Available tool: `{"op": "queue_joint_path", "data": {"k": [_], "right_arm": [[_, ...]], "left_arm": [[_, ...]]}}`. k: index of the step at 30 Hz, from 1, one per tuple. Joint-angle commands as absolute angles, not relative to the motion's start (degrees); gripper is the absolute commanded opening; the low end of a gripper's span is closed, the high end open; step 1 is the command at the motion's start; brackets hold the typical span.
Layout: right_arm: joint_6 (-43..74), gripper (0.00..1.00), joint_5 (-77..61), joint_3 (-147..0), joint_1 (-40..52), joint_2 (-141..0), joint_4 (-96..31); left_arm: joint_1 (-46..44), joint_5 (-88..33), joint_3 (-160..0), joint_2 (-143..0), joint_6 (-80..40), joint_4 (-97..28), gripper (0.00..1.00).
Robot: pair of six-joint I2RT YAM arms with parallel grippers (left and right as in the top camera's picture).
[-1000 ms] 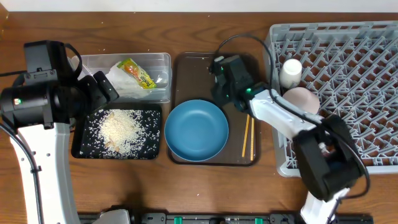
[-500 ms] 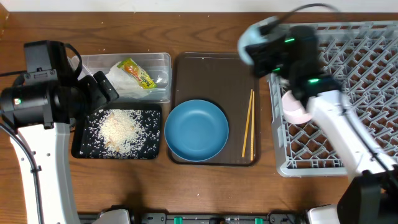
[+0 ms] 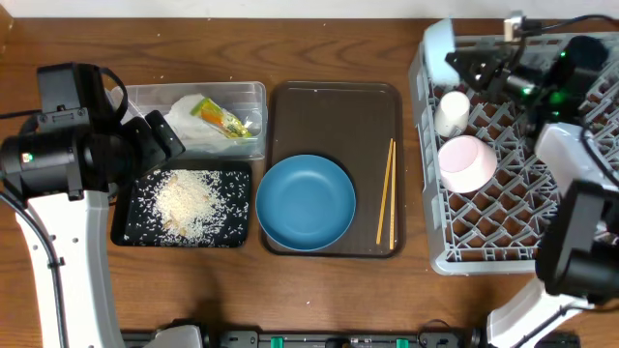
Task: Sort waste into correct bins and load items into the dishwasher rack
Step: 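Grip the light blue bowl rim and lift it toward the rack, then lower the light blue bowl into the rack's upper section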
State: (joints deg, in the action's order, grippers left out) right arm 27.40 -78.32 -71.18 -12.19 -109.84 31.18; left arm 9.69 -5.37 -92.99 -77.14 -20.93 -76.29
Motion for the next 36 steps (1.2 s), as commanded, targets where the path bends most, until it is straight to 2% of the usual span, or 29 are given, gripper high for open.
{"op": "queue_joint_path", "data": {"k": [1, 16, 26, 36], "right_arm": [[32.4, 0.01, -83.0, -71.4, -12.5, -113.5, 33.1], [35.2, 0.01, -80.1, -71.4, -19.8, -117.9, 33.4], [35.4, 0.01, -78.2, -71.4, -21.5, -117.9, 33.2], [43.2, 0.01, -73.9, -71.4, -21.8, -117.9, 32.8]], "left_arm": [[10.0, -4.4, -93.1, -77.2, -20.6, -76.4, 0.96], [10.0, -4.4, -93.1, -77.2, -20.6, -76.4, 0.96], [10.0, -4.4, -93.1, -77.2, -20.6, -76.4, 0.96], [10.0, -4.4, -93.1, -77.2, -20.6, -76.4, 0.96]]}}
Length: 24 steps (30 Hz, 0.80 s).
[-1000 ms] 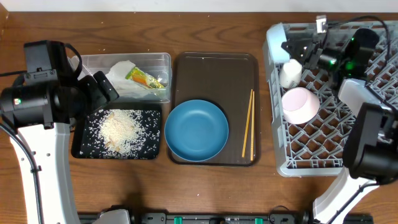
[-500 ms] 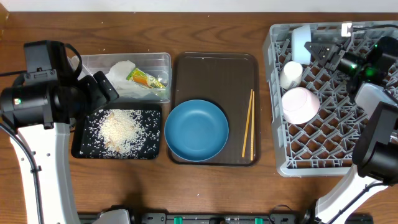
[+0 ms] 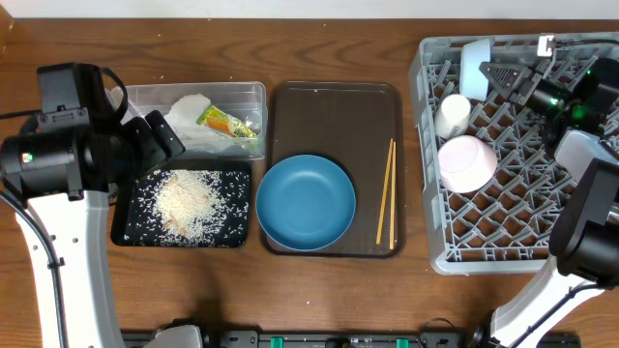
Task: Sort waste into correct bins and load items into the dishwasher rack
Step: 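Lower the light blue bowl into the rack's upper section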
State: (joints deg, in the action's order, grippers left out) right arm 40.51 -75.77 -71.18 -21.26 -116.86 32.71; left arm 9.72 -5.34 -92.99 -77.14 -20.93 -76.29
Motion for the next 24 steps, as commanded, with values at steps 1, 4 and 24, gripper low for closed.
{"op": "queue_joint_path", "data": {"k": [1, 4, 24], "right_arm": [[43.2, 0.01, -74.0, -71.4, -21.6, -118.0, 33.6], [43.8, 0.01, -74.0, -71.4, -21.4, -118.0, 36.0], [48.1, 0.01, -69.6, -71.4, -17.5, -118.8, 41.4]], "left_arm": [[10.0, -4.4, -93.1, -77.2, -20.6, -76.4, 0.96], [10.0, -4.4, -93.1, -77.2, -20.6, -76.4, 0.96], [10.0, -4.4, -93.1, -77.2, -20.6, -76.4, 0.96]]}}
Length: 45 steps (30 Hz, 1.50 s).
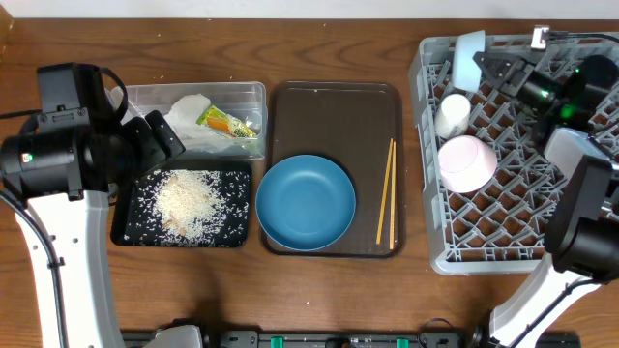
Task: Sort waste into correct bins and load items into the dishwasher rack
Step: 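Lower the light blue bowl into the rack's upper section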
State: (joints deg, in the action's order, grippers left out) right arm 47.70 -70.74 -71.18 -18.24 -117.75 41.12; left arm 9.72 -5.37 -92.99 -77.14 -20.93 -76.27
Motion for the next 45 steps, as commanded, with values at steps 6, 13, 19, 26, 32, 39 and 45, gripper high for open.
{"op": "queue_joint_path", "data": {"k": [6, 13, 19, 26, 32, 39, 45], "right_arm": [[47.8, 0.01, -69.9, -71.4, -18.0, -122.1, 41.4], [50.9, 0.01, -71.9, -71.4, -18.9, -126.4, 47.2], [74.5, 0.01, -76.2, -71.9, -22.6, -126.1, 76.1], [88.3, 0.01, -81.9, -71.9, -27.2, -126.1, 82.9], [91.2, 0.01, -81.8, -71.9, -28.2, -126.1, 82.9], [85.3, 0.02, -76.7, -71.9, -21.8, -126.1, 82.0], [66.3, 0.01, -75.8, -71.9, -18.0, -126.1, 62.4]], "left_arm": [[10.0, -4.4, -93.1, -77.2, -20.6, -76.4, 0.96], [10.0, -4.4, -93.1, -77.2, -20.6, -76.4, 0.96], [10.0, -4.4, -93.1, -77.2, -20.6, -76.4, 0.96], [10.0, -4.4, -93.1, -77.2, -20.6, -76.4, 0.96], [10.0, -4.4, -93.1, -77.2, -20.6, -76.4, 0.96], [10.0, -4.4, -93.1, -77.2, -20.6, -76.4, 0.96], [10.0, -4.4, -93.1, -77.2, -20.6, -76.4, 0.96]]}}
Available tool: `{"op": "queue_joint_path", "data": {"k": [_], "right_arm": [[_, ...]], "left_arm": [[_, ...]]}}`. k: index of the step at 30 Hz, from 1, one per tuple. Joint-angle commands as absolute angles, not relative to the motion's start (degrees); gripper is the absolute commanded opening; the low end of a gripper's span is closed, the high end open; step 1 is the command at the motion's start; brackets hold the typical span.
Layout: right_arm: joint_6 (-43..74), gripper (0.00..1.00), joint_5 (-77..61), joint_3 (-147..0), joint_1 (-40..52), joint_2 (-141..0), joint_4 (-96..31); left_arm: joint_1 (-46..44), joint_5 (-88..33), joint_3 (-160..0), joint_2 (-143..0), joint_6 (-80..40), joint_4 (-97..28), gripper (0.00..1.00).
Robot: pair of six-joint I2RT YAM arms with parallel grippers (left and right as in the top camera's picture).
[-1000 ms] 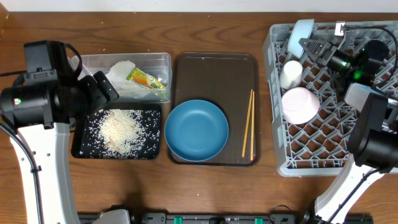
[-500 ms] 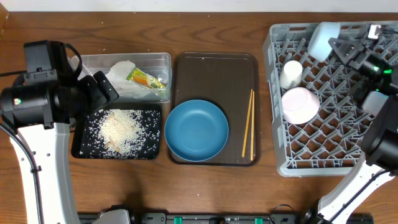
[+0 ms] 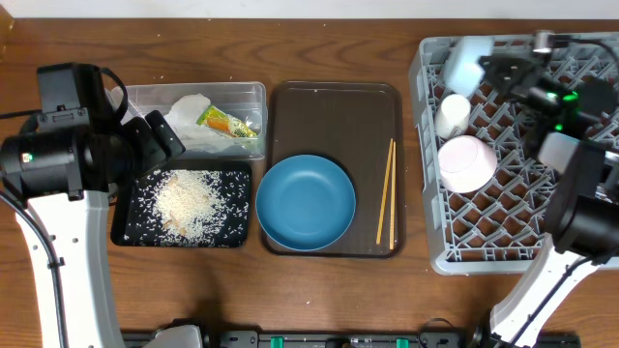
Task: Sort waste into correct bins and load items into the dishwasher rack
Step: 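Lower the light blue bowl into the rack's upper section, then open the right gripper and raise it away from the bowl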
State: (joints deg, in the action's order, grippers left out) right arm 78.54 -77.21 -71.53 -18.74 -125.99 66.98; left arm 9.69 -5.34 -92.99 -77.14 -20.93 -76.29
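The grey dishwasher rack (image 3: 435, 253) stands at the right. In its left part sit a white cup (image 3: 452, 114) and a pink bowl (image 3: 467, 162). At the rack's far left corner my right gripper (image 3: 491, 66) is shut on a pale cup (image 3: 465, 60), held on its side over the rack. A blue bowl (image 3: 305, 203) and a pair of chopsticks (image 3: 386, 193) lie on the brown tray (image 3: 334, 101). My left gripper (image 3: 158, 135) hangs over the bins at the left, and its fingers are too dark to read.
A clear bin (image 3: 145, 95) with wrappers and crumpled paper stands at the back left. In front of it is a black tray (image 3: 131, 232) of spilled rice. The left arm's white link runs down the left edge of the table.
The pale cup and my right gripper have shifted a little to the left and forward over the rack's far left corner. The left arm has not moved.
My right gripper held the pale cup at the rack's far left corner rim. Then the cup was further right, inside the rack's back row, then slightly back again. Now it sits near the corner, still in the gripper. Bowl, chopsticks and bins stayed put.
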Motion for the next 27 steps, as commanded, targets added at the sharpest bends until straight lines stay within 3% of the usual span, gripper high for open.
{"op": "queue_joint_path", "data": {"k": [1, 4, 6, 13, 27], "right_arm": [[62.3, 0.01, -75.5, -71.9, -17.7, -126.1, 57.5], [52.9, 0.01, -75.2, -71.9, -17.3, -126.1, 46.8], [52.4, 0.01, -75.5, -71.9, -17.6, -126.1, 46.9], [61.9, 0.01, -80.9, -71.9, -21.5, -126.1, 55.2], [69.3, 0.01, -89.4, -71.9, -28.2, -126.1, 55.6]], "left_arm": [[10.0, -4.4, -93.1, -77.2, -20.6, -76.4, 0.96], [10.0, -4.4, -93.1, -77.2, -20.6, -76.4, 0.96], [10.0, -4.4, -93.1, -77.2, -20.6, -76.4, 0.96], [10.0, -4.4, -93.1, -77.2, -20.6, -76.4, 0.96], [10.0, -4.4, -93.1, -77.2, -20.6, -76.4, 0.96]]}}
